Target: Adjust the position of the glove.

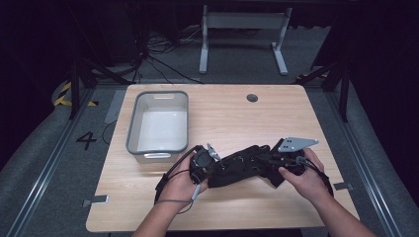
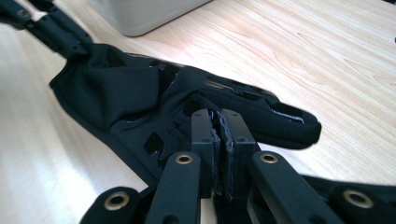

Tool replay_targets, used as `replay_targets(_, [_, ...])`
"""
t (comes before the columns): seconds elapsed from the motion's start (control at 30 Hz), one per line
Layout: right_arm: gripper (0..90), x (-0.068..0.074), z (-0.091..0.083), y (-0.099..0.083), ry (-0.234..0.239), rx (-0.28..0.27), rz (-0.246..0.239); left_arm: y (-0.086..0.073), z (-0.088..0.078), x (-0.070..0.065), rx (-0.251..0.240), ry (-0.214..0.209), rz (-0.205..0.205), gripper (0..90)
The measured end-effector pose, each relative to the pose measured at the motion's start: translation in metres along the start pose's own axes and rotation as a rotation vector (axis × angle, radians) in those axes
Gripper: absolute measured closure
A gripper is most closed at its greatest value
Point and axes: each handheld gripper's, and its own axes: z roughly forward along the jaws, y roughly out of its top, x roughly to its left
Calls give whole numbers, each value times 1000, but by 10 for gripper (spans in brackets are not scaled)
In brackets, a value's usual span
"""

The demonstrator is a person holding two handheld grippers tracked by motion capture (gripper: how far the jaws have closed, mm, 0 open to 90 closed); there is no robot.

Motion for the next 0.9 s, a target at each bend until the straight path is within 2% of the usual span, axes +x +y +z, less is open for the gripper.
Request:
replay_targets(0.13, [857,12,-11,-8,8,1,-6,2,-3,-3,19,-15,39,848])
replay_targets(0.33, [856,27,-19,-20,24,14,-2,1,2,2,49,-61,58,848])
replay_targets(0.47, [856,36,-19,-26,34,23,-19,0,5,2,67,-79,66,848])
replay_targets(0.67, [856,44,-16,-33,49,58,-26,-1,11,-2,129,-106,120,848])
replay_targets(0.9, [854,50,-9,-39,73,111,-28,-3,19,-2,177,-136,123,846])
